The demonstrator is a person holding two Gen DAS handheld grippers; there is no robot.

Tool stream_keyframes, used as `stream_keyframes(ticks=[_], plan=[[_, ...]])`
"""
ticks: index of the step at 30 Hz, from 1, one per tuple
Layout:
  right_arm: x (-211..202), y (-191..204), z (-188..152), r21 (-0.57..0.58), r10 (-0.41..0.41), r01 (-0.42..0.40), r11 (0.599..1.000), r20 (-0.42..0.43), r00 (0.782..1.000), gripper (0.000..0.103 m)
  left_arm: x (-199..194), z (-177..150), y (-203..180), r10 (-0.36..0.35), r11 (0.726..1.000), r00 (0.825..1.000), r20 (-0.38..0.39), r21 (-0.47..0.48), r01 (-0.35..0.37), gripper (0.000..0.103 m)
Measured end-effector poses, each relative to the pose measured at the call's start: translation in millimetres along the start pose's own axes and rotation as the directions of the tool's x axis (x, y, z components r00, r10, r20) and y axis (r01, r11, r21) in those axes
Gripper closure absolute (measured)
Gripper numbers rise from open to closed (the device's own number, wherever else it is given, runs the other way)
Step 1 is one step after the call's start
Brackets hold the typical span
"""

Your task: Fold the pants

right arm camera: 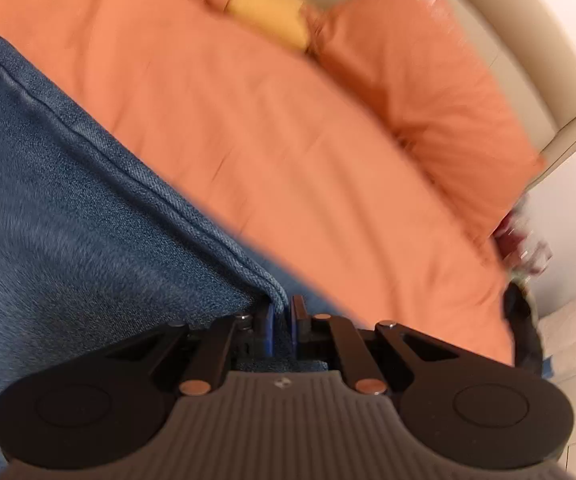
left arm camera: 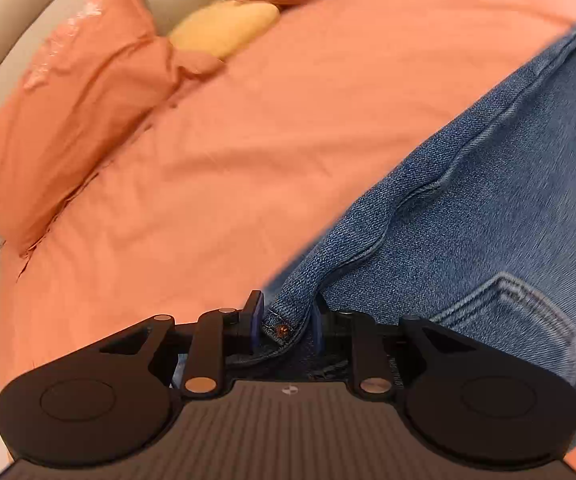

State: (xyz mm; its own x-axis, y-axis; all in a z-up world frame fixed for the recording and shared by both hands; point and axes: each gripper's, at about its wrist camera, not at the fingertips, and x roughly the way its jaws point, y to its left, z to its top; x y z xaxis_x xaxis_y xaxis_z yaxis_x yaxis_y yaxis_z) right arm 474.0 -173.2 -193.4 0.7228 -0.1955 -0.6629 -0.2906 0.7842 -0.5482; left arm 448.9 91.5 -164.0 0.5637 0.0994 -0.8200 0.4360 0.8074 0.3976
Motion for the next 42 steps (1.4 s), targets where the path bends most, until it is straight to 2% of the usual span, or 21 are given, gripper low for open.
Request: stream_keyframes(ticks=[4, 7, 9, 10, 11, 12, 13, 14, 16, 20, 22, 24, 28, 31, 32, 35, 36, 37, 38, 40, 42], plan=[[31.9, 2.5, 19.7, 0.034, 0.053, -0.050, 0.998, -0.089, 0.995, 0.101, 29.3, 7.8, 5.9, -0.025, 0.999, 0.995, -0.101, 0.018, 0.027, 0.075], [56.9, 19.5, 18.2, -0.020, 0.028, -0.031, 0.999, -0.103, 0.994, 0.101, 54.5, 8.2, 5.5, -0.015, 0.999, 0.994, -0.108, -0.035, 0.012, 0.073], [62.9, 25.5, 13.6, -0.012, 0.031, -0.033, 0.999, -0.110, 0.993, 0.100, 65.3, 5.9, 1.4, 0.016, 0.999, 0.995, -0.098, -0.033, -0.019, 0.063], [63.4, 25.0, 12.7, 0.002, 0.032, -0.032, 0.999, -0.103, 0.994, 0.098, 65.3, 2.9, 1.5, 0.025, 0.999, 0.996, -0.088, -0.029, -0.027, 0.062], [61.6, 22.5, 12.4, 0.022, 0.038, -0.035, 0.999, -0.100, 0.994, 0.095, 60.8, 4.8, -5.1, 0.034, 0.999, 0.996, -0.079, -0.017, -0.035, 0.055], [58.9, 19.8, 12.5, 0.041, 0.040, -0.037, 0.998, -0.098, 0.994, 0.095, 53.4, 3.4, -6.7, 0.051, 0.999, 0.997, -0.065, -0.006, -0.051, 0.036], [54.3, 16.1, 10.6, 0.054, 0.040, -0.035, 0.998, -0.098, 0.994, 0.091, 44.4, 3.0, -8.1, 0.068, 0.998, 0.996, -0.050, -0.004, -0.068, 0.024], [52.9, 11.9, 13.3, 0.062, 0.030, -0.025, 0.998, -0.094, 0.995, 0.076, 37.0, 1.1, -3.4, 0.073, 0.997, 0.997, -0.036, -0.015, -0.073, 0.016], [35.1, 5.5, 12.9, 0.090, 0.027, -0.021, 0.996, -0.066, 0.997, 0.059, 17.2, -4.6, 5.9, 0.061, 0.998, 0.998, -0.031, -0.031, -0.062, 0.019], [-17.9, 5.2, 3.1, 0.181, 0.134, -0.129, 0.975, -0.013, 0.991, 0.061, -28.2, -30.8, 10.0, 0.096, 0.995, 0.995, -0.001, 0.038, -0.096, 0.022], [-47.5, 11.9, -5.7, 0.231, 0.230, -0.227, 0.946, 0.013, 0.973, 0.061, -41.4, -46.6, 11.6, 0.101, 0.993, 0.995, -0.012, 0.070, -0.100, 0.025], [-74.6, 22.7, -16.0, 0.283, 0.323, -0.320, 0.904, 0.039, 0.946, 0.061, -48.2, -64.8, 9.6, 0.114, 0.987, 0.993, -0.020, 0.117, -0.111, 0.026], [-129.4, 62.0, -38.0, 0.352, 0.498, -0.498, 0.793, 0.098, 0.862, 0.066, -61.8, -106.8, -8.0, 0.151, 0.973, 0.988, -0.027, 0.183, -0.144, 0.031], [-157.1, 100.4, -49.2, 0.344, 0.585, -0.588, 0.732, 0.123, 0.801, 0.068, -66.7, -128.6, -24.8, 0.167, 0.960, 0.986, -0.004, 0.229, -0.162, 0.032], [-163.0, 114.5, -52.7, 0.337, 0.601, -0.605, 0.722, 0.127, 0.789, 0.068, -66.7, -134.9, -29.8, 0.162, 0.953, 0.987, 0.000, 0.261, -0.157, 0.032], [-159.1, 146.2, -50.5, 0.325, 0.600, -0.606, 0.726, 0.131, 0.789, 0.068, -63.0, -146.9, -44.0, 0.186, 0.922, 0.983, 0.014, 0.343, -0.179, 0.032], [-155.6, 154.1, -48.2, 0.323, 0.589, -0.599, 0.733, 0.139, 0.796, 0.067, -61.0, -147.1, -45.2, 0.194, 0.919, 0.981, 0.024, 0.346, -0.191, 0.032], [-152.1, 161.1, -44.6, 0.318, 0.574, -0.588, 0.744, 0.147, 0.806, 0.064, -59.1, -144.3, -43.6, 0.196, 0.927, 0.980, 0.032, 0.320, -0.196, 0.032], [-145.5, 164.8, -39.4, 0.308, 0.554, -0.574, 0.759, 0.157, 0.817, 0.061, -58.1, -139.2, -38.1, 0.175, 0.947, 0.984, 0.035, 0.268, -0.178, 0.033], [-137.9, 170.5, -30.7, 0.309, 0.516, -0.545, 0.779, 0.178, 0.838, 0.060, -56.6, -128.4, -23.0, 0.116, 0.984, 0.993, 0.035, 0.134, -0.120, 0.044], [-131.6, 172.0, -23.6, 0.328, 0.500, -0.528, 0.783, 0.172, 0.849, 0.063, -49.2, -119.3, -9.6, 0.114, 0.993, 0.993, 0.023, 0.025, -0.114, 0.057]])
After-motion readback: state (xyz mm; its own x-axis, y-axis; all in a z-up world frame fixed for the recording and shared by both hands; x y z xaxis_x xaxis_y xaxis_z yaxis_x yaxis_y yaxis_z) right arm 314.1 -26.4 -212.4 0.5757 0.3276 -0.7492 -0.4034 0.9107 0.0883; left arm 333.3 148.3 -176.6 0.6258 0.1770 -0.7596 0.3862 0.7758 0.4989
